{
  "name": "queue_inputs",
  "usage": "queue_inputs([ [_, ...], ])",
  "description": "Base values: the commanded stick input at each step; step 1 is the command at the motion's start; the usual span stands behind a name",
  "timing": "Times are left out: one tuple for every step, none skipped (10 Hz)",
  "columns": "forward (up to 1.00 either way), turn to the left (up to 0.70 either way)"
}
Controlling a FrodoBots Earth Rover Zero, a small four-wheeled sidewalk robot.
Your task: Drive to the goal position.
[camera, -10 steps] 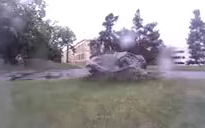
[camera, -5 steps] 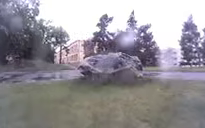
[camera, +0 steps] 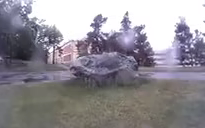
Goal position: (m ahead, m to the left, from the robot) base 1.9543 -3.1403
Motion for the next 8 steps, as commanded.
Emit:
queue_inputs([
  [0.45,-0.27],
  [0.45,-0.27],
  [0.45,-0.27],
  [0.45,-0.27],
  [0.45,-0.27],
  [0.45,-0.27],
  [0.45,-0.27],
  [0.45,-0.27],
])
